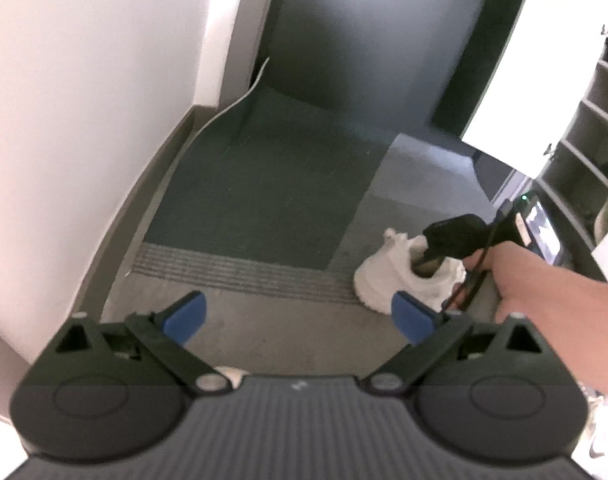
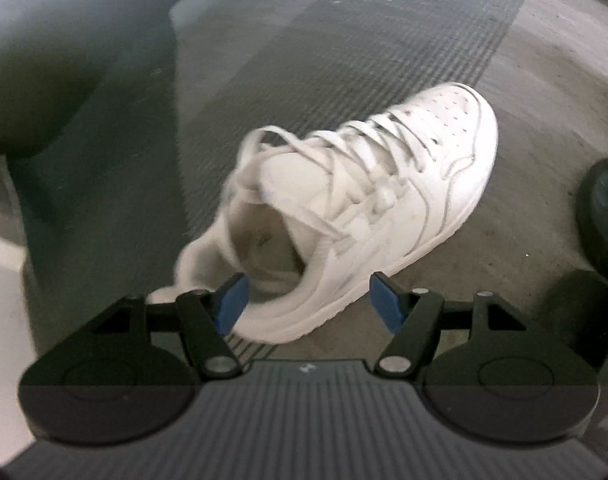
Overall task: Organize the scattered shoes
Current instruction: 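Grasp the other white low-top sneaker at its collar with the right gripper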
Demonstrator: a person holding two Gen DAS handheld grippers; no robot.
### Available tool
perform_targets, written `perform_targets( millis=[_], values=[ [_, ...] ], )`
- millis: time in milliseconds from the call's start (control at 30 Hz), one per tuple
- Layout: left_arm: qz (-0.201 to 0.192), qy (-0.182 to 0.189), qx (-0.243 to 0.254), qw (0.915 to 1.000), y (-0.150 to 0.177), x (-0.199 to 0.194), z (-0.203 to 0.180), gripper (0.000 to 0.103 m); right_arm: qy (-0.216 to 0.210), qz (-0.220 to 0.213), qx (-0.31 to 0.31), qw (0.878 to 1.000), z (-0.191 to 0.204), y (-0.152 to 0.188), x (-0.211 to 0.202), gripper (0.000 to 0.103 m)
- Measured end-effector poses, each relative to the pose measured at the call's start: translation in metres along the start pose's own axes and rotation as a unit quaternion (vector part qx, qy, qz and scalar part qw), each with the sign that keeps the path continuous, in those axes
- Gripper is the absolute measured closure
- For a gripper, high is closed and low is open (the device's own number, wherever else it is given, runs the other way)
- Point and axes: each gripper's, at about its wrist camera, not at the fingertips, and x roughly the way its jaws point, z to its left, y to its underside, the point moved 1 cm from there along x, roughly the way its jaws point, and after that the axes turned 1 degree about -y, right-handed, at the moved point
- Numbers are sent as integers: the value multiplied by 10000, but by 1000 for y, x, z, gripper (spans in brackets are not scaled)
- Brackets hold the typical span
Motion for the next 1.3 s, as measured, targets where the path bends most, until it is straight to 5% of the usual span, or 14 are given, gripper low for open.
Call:
perform_targets(
  millis=[367,733,900,1133,1300],
  values=[
    [234,-199,-277,9991,7,9,32,3,170,-94,30,9998,-19,1,41,31],
    [220,-93,-187,9995,7,15,17,3,181,-138,-929,9954,-31,-23,6,72],
    [204,-9,-3,9998,11,17,0,3,-354,-120,-2040,9783,-63,-48,-30,82],
    [348,35,280,9990,20,28,-38,3,-879,113,-2247,9704,-123,-75,-78,82],
    [412,234,660,9967,30,33,-81,3,-1233,-302,-2362,9634,-150,-119,-121,82]
  ],
)
